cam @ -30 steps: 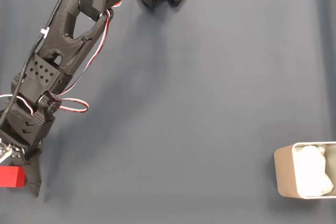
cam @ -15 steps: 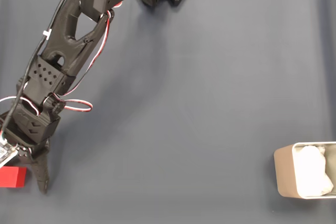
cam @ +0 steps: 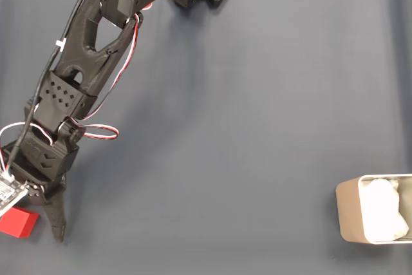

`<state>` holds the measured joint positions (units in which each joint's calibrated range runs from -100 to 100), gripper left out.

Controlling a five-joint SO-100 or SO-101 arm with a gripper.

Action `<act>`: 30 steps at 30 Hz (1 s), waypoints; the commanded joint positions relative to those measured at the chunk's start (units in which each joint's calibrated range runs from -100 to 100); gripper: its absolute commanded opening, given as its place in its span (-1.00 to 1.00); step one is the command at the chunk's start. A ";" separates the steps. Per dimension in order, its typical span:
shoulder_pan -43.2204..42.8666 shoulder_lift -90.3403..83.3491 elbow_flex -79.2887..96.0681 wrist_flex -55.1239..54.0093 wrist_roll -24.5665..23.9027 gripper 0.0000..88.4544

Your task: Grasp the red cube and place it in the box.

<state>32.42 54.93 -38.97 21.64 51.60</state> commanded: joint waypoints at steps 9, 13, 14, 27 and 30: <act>-1.45 -7.35 -0.54 -0.33 -0.34 -0.10; -1.74 -7.53 -0.54 -0.49 -0.39 -0.13; -1.74 -7.53 -0.54 -0.49 -0.34 -0.14; -2.02 -7.87 -0.54 -0.57 -0.24 -0.31; -2.02 -7.87 -0.45 -0.57 0.10 -0.39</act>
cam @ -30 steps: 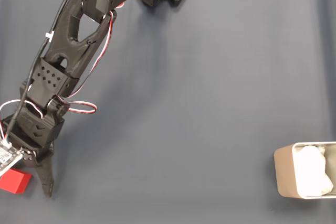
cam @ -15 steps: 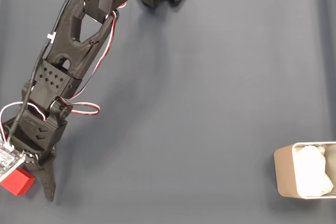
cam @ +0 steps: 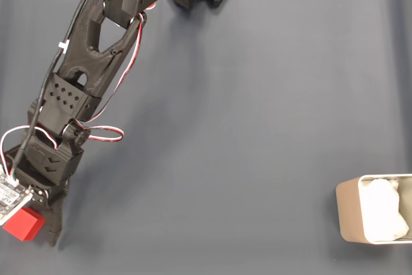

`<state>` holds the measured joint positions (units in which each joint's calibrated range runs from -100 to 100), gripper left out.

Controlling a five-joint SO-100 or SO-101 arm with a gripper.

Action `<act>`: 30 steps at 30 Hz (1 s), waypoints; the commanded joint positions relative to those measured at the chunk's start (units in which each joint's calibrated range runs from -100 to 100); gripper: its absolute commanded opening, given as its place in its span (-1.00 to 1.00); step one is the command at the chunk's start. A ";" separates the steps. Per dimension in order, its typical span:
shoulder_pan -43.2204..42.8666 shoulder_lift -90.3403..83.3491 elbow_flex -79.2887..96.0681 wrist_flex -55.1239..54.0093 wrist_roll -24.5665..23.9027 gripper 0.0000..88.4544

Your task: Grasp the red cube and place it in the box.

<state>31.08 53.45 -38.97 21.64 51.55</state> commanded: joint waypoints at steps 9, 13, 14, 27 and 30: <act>-0.54 -6.57 -0.45 0.00 1.07 -0.60; -0.54 -6.74 -0.36 0.25 1.12 -0.72; -0.54 -6.83 -0.26 0.41 1.17 -0.75; -2.60 -19.48 11.05 1.56 1.32 -0.83; -4.66 -26.33 17.25 1.64 1.37 -0.83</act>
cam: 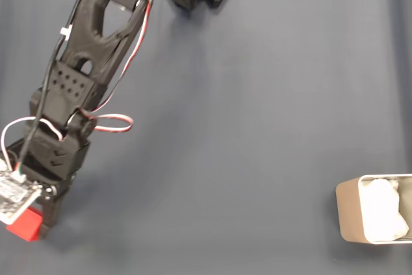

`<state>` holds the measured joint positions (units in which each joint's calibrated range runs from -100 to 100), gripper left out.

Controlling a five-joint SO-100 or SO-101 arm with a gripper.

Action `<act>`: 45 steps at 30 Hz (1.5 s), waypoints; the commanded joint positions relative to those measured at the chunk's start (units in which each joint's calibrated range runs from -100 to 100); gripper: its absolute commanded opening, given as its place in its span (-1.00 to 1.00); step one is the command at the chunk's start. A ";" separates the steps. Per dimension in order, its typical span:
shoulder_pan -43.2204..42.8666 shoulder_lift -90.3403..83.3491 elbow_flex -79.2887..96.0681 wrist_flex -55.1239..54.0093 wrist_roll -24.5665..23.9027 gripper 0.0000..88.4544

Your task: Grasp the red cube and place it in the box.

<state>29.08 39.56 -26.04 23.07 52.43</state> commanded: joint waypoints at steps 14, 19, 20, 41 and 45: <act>-20.42 -41.20 27.32 3.90 1.07 -0.82; -27.23 -48.22 34.80 3.90 1.90 -0.81; -28.37 -49.18 35.89 4.06 2.05 -0.81; -48.90 -51.26 34.25 8.98 2.00 -0.81; -51.24 -46.66 29.51 8.98 1.90 -0.81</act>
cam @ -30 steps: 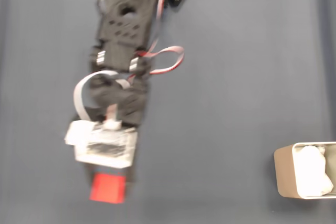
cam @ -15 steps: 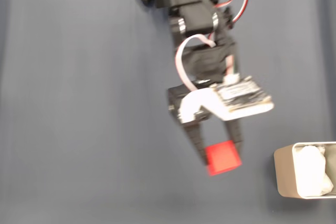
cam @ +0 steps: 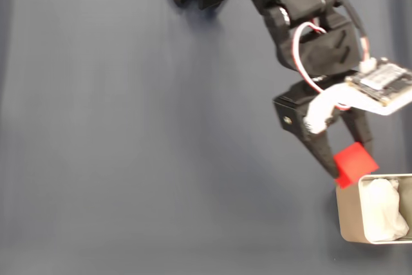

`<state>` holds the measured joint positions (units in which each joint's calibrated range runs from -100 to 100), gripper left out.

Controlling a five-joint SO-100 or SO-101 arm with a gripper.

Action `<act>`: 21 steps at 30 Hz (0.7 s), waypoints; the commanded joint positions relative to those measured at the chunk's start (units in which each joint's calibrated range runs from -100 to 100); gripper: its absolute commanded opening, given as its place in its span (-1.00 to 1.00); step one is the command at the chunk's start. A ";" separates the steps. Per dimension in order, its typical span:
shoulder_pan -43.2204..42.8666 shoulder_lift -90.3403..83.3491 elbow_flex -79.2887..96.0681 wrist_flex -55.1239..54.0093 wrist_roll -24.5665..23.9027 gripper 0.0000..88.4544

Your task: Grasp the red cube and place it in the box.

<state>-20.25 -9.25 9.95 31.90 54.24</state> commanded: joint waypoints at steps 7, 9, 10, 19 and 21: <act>-4.25 11.42 -15.69 0.15 0.34 -0.81; -4.68 13.84 -18.07 0.15 0.34 -0.81; -4.82 15.05 -19.25 0.15 0.34 -0.81; -5.03 24.85 -30.20 0.15 0.00 -0.81; -5.03 26.32 -31.66 0.15 0.10 -0.81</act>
<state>-24.78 16.37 -16.18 31.90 54.24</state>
